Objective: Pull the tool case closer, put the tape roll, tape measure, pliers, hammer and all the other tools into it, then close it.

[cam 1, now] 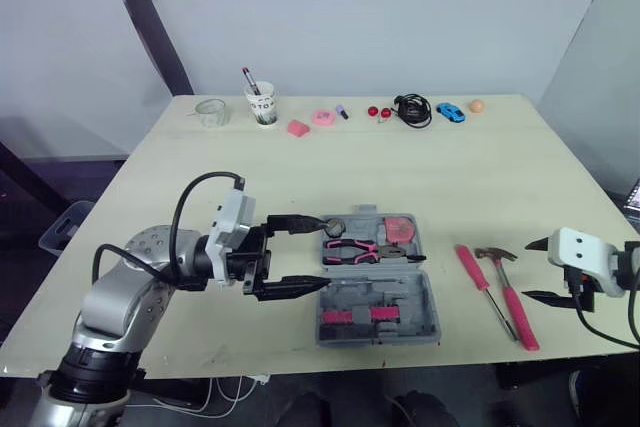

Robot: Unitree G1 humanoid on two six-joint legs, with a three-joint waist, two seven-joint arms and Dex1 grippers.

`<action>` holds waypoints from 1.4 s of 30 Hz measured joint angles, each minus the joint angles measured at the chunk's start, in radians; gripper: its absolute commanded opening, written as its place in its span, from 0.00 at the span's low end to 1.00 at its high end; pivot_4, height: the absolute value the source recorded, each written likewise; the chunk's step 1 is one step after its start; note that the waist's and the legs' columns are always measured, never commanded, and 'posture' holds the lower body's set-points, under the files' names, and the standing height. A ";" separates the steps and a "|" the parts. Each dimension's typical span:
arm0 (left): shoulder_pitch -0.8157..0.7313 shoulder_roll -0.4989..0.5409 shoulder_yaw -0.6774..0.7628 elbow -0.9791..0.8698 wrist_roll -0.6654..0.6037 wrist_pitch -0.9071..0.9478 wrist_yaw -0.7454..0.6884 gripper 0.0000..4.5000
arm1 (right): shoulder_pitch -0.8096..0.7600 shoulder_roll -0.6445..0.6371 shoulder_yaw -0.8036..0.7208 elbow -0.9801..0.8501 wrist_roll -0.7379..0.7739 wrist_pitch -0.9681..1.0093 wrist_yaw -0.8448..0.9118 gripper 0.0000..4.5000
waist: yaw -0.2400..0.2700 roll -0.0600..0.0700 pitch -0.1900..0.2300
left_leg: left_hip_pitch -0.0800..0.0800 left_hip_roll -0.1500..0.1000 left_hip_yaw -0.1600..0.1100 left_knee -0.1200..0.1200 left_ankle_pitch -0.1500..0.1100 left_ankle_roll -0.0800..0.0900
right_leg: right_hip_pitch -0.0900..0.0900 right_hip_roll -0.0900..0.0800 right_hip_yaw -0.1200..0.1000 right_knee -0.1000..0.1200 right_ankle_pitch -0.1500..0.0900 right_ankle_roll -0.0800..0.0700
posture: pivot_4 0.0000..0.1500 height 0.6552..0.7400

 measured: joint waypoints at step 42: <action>0.112 0.050 0.044 -0.162 -0.063 0.096 0.118 1.00 | -0.934 0.328 0.897 0.989 -1.238 -1.016 -0.668 0.46 | -0.009 0.001 0.003 | 0.002 0.000 0.000 0.000 0.003 -0.005 | 0.000 -0.002 0.002 0.002 0.000 -0.001 | 1.00 1.00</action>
